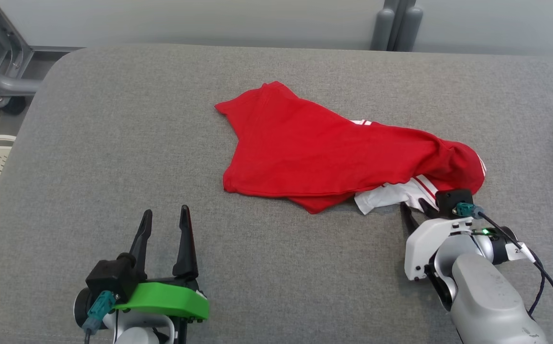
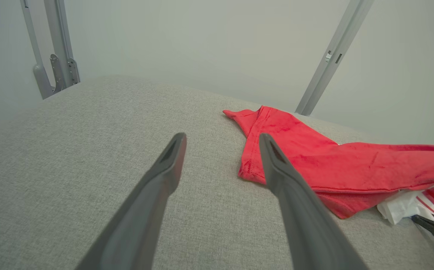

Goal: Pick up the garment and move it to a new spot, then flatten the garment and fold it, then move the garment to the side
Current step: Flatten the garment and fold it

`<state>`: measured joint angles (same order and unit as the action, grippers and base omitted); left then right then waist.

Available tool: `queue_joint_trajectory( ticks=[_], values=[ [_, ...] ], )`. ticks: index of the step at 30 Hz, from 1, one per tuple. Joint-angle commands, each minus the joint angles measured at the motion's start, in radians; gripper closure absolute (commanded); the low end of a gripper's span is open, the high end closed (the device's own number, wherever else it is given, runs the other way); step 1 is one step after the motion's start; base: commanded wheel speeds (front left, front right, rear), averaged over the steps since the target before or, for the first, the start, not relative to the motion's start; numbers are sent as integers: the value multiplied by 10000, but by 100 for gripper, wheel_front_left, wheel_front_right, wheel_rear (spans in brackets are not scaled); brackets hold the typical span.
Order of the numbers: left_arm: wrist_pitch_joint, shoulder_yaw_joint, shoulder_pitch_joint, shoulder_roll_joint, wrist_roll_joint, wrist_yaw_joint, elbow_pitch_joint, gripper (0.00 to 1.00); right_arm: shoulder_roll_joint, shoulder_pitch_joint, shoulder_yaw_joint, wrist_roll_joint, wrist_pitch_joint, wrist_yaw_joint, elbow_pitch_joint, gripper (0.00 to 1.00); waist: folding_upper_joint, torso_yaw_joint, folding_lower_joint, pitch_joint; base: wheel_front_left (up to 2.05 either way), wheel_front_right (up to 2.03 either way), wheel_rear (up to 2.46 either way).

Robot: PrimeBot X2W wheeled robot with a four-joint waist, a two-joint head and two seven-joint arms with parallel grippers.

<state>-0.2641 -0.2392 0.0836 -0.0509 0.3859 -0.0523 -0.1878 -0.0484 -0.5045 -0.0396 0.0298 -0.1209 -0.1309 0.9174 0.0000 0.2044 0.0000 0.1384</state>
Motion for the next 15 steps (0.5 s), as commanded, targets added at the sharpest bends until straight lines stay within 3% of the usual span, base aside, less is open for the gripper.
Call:
queue_joint_trajectory(
  ticks=[1,2,3,9,15],
  values=[
    [1,27,145,1,94,-66,62,0,-43,-112,79,-160,-107,3,197,69,0,-29,0,33,0,0,0],
    [-1,42,143,1,105,-85,63,0,-48,-178,163,-327,-170,3,290,80,0,-53,0,43,0,0,0],
    [-1,48,149,1,110,-89,64,0,-48,-248,235,-444,-229,3,370,100,0,-79,0,49,0,0,0],
    [-1,78,136,-1,101,-90,6,0,-40,-489,432,-473,-820,3,557,100,0,-336,0,5,0,0,0],
    [-1,101,-69,-2,125,-171,-20,0,-45,49,-57,226,-1221,3,-478,100,0,-751,0,-217,0,0,0]
  ],
)
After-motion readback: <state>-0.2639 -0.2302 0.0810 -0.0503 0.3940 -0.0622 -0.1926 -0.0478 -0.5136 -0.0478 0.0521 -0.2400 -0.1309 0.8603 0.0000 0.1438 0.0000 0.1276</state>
